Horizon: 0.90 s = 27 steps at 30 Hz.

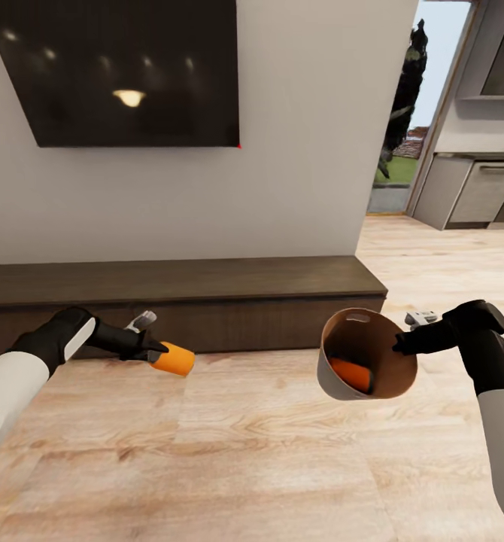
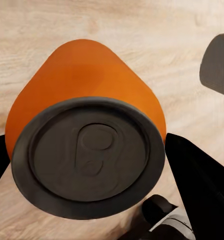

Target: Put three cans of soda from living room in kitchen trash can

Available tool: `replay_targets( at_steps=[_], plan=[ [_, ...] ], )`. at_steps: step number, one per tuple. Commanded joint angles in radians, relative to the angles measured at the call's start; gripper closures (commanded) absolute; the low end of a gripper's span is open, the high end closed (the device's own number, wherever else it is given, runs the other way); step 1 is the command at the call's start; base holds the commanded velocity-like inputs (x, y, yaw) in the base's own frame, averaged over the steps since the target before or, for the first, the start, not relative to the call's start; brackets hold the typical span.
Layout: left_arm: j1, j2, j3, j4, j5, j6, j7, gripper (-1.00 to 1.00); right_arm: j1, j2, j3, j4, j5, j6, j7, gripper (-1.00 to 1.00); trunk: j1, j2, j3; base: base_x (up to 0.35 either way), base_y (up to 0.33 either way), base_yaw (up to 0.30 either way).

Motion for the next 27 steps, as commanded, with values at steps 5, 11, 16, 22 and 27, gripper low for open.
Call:
replay_targets(
  at_steps=[5, 11, 16, 22, 27],
  plan=[
    [0.001, 0.002, -0.004, -0.080, -0.007, 0.000, -0.054, 1.00, 0.001, 0.030, -0.003, 0.043, -0.009, 0.009, -0.002, 1.00, -0.009, 0.015, 0.018, 0.000, 0.000, 0.000],
    [0.011, -0.003, -0.006, -0.229, -0.006, 0.000, -0.108, 1.00, 0.002, 0.097, 0.002, 0.100, -0.005, 0.009, -0.013, 1.00, -0.032, 0.057, 0.037, 0.000, 0.000, 0.000],
    [0.014, -0.046, -0.023, -0.307, -0.008, 0.000, -0.109, 1.00, 0.003, 0.151, 0.006, 0.155, -0.004, 0.009, -0.088, 1.00, -0.051, 0.092, 0.053, 0.000, 0.000, 0.000],
    [0.017, -0.088, -0.126, -0.333, -0.008, 0.000, -0.109, 1.00, 0.004, 0.226, 0.007, 0.213, -0.007, 0.009, -0.246, 1.00, -0.074, 0.134, 0.071, 0.000, 0.000, 0.000],
    [0.048, -0.093, -0.142, -0.414, -0.008, -0.003, -0.107, 1.00, 0.013, 0.279, 0.018, 0.227, -0.003, 0.009, -0.273, 1.00, -0.093, 0.169, 0.087, 0.000, 0.000, 0.000]
  ],
)
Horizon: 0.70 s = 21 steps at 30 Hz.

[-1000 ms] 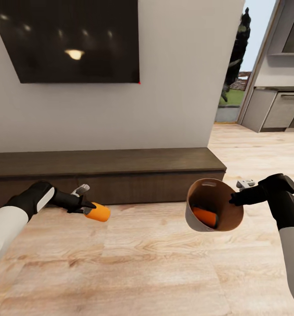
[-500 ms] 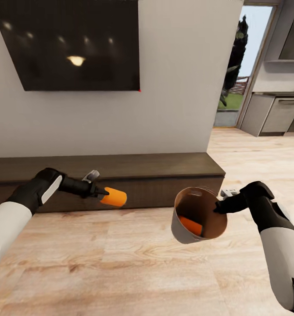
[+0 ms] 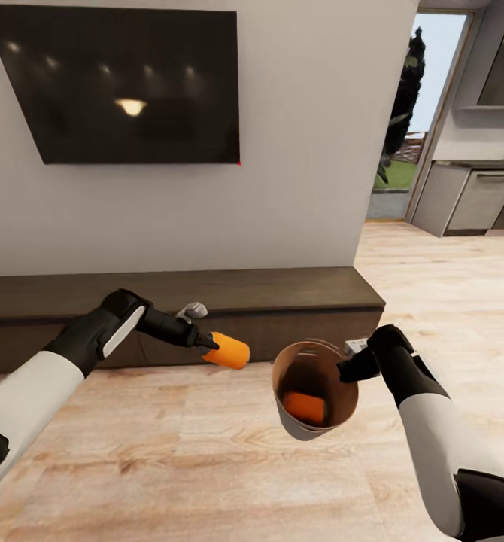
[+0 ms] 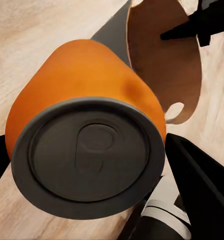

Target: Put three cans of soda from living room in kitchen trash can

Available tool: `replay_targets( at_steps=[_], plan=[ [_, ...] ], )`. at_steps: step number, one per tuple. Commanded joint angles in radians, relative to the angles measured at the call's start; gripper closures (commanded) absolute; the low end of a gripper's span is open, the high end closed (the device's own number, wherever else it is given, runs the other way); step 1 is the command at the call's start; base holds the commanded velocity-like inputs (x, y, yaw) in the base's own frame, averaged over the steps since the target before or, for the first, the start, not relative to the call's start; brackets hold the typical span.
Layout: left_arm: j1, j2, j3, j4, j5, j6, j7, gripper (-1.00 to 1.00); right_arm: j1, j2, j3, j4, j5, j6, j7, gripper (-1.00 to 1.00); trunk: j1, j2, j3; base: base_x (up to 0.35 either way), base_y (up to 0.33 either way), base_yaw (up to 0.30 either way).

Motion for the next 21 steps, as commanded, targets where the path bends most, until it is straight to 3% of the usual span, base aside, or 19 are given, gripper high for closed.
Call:
replay_targets(
  at_steps=[1, 8, 12, 16, 21],
  plan=[
    [0.003, 0.000, -0.001, -0.013, -0.008, -0.003, 0.000, 1.00, 0.001, 0.004, 0.003, 0.005, -0.026, 0.016, 0.001, 1.00, -0.004, 0.007, 0.003, 0.000, 0.000, 0.000],
    [0.014, 0.001, 0.000, -0.078, -0.007, -0.004, -0.005, 1.00, 0.007, 0.031, 0.036, 0.082, -0.028, 0.016, -0.084, 1.00, -0.031, 0.056, 0.025, 0.000, 0.000, 0.000],
    [0.018, -0.001, -0.002, -0.124, -0.006, 0.000, -0.003, 1.00, 0.008, 0.071, 0.039, 0.093, -0.026, 0.016, -0.127, 1.00, -0.042, 0.077, 0.035, 0.000, 0.000, 0.000],
    [0.049, -0.020, -0.002, -0.184, -0.007, 0.000, 0.001, 1.00, 0.008, 0.123, 0.040, 0.105, -0.027, 0.016, -0.198, 1.00, -0.042, 0.077, 0.035, 0.000, 0.000, 0.000],
    [0.061, -0.040, -0.003, -0.197, -0.009, 0.000, 0.006, 1.00, 0.008, 0.148, 0.051, 0.112, -0.027, 0.016, -0.216, 1.00, -0.042, 0.077, 0.035, 0.000, 0.000, 0.000]
  ],
)
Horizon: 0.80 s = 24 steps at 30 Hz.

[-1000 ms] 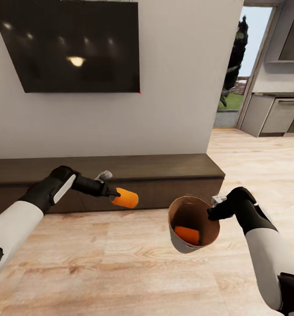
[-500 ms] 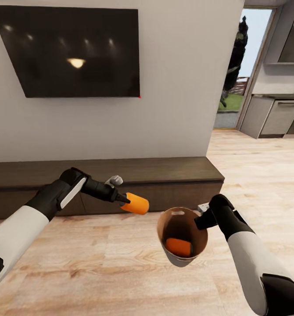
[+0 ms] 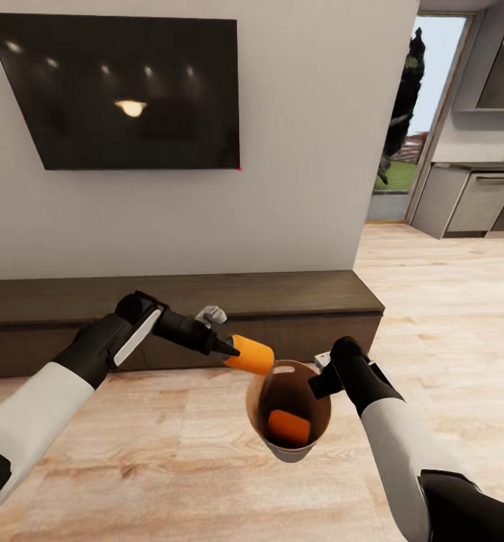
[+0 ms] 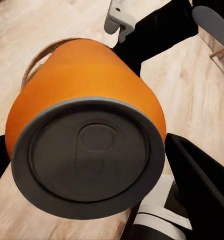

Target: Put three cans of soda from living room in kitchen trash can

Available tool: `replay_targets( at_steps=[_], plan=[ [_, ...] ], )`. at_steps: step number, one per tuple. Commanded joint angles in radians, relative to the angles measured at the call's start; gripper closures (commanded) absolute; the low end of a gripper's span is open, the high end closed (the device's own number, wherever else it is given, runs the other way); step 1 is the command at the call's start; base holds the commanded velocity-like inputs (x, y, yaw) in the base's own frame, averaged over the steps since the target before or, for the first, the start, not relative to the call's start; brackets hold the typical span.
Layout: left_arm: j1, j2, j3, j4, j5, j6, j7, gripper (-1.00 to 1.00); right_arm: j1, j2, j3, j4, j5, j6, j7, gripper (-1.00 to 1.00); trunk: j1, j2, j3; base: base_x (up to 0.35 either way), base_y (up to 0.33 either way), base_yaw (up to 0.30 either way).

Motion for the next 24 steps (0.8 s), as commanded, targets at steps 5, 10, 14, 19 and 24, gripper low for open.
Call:
replay_targets(
  at_steps=[5, 10, 14, 19, 24],
  plan=[
    [0.039, -0.045, -0.001, -0.003, -0.002, 0.000, 0.073, 1.00, 0.000, 0.010, 0.015, 0.002, -0.008, 0.002, 0.001, 1.00, 0.000, 0.000, 0.000, 0.000, 0.000, 0.000],
    [0.065, -0.076, -0.034, -0.005, -0.002, 0.000, 0.148, 1.00, 0.000, 0.023, 0.022, 0.002, -0.007, 0.002, -0.001, 1.00, 0.000, 0.000, 0.000, 0.000, 0.000, 0.000],
    [0.073, -0.081, -0.044, -0.005, -0.003, 0.000, 0.175, 1.00, 0.000, 0.033, 0.024, 0.002, -0.007, 0.002, -0.001, 1.00, 0.000, 0.000, 0.000, 0.000, 0.000, 0.000],
    [0.093, -0.124, -0.074, 0.000, -0.004, 0.000, 0.286, 1.00, 0.000, 0.046, 0.025, 0.002, -0.007, 0.002, -0.002, 1.00, 0.000, 0.000, 0.000, 0.000, 0.000, 0.000],
    [0.101, -0.157, -0.097, 0.007, -0.005, 0.000, 0.335, 1.00, 0.000, 0.048, 0.025, 0.002, -0.007, 0.002, -0.002, 1.00, 0.000, 0.000, 0.000, 0.000, 0.000, 0.000]
  ],
)
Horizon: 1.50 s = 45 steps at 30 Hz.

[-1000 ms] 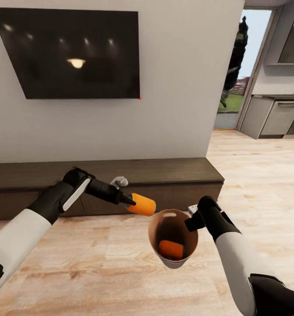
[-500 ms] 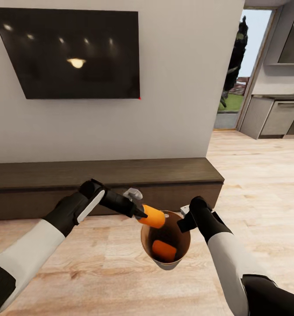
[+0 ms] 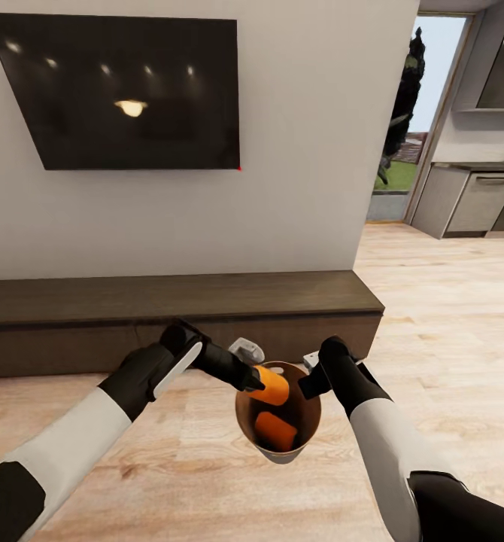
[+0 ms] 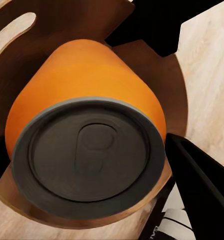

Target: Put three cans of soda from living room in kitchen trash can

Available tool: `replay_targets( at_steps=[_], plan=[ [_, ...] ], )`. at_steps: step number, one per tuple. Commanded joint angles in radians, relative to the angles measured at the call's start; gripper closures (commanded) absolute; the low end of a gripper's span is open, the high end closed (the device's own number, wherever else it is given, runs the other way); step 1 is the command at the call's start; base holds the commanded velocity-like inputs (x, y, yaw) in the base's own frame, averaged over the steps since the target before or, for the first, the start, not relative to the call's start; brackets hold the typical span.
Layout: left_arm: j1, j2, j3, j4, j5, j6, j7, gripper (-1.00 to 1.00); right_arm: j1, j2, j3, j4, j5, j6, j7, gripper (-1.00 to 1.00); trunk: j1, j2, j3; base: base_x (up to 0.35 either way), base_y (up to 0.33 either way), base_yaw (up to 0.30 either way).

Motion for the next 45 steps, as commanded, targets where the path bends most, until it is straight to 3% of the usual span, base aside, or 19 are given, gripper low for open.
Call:
replay_targets(
  at_steps=[1, 5, 7, 12, 18, 45],
  plan=[
    [0.001, -0.005, -0.005, 0.001, 0.001, 0.000, 0.011, 1.00, 0.000, 0.000, -0.001, 0.000, -0.024, 0.008, 0.006, 1.00, 0.000, 0.000, 0.000, 0.000, 0.000, 0.000],
    [0.009, -0.028, -0.013, 0.011, 0.000, 0.000, 0.042, 1.00, 0.000, 0.000, -0.001, -0.001, -0.024, 0.008, 0.006, 1.00, 0.000, 0.000, 0.000, 0.000, 0.000, 0.000],
    [0.018, -0.044, -0.018, 0.018, 0.001, 0.000, 0.105, 1.00, 0.000, 0.000, 0.000, -0.001, -0.024, 0.008, 0.006, 1.00, 0.000, 0.000, 0.000, 0.000, 0.000, 0.000],
    [0.036, -0.065, -0.032, 0.021, 0.001, 0.000, 0.154, 1.00, 0.000, 0.000, 0.013, -0.002, -0.025, 0.008, 0.006, 1.00, 0.000, 0.000, 0.000, 0.000, 0.000, 0.000],
    [0.048, -0.074, -0.052, 0.023, 0.000, 0.000, 0.200, 1.00, 0.000, 0.001, 0.020, -0.002, -0.026, 0.008, 0.006, 1.00, 0.000, 0.000, 0.000, 0.000, 0.000, 0.000],
    [0.054, -0.096, -0.081, 0.093, 0.000, 0.000, 0.249, 1.00, 0.001, 0.001, 0.021, 0.000, -0.027, 0.008, 0.007, 1.00, 0.000, 0.000, 0.000, 0.000, 0.000, 0.000]
  ],
)
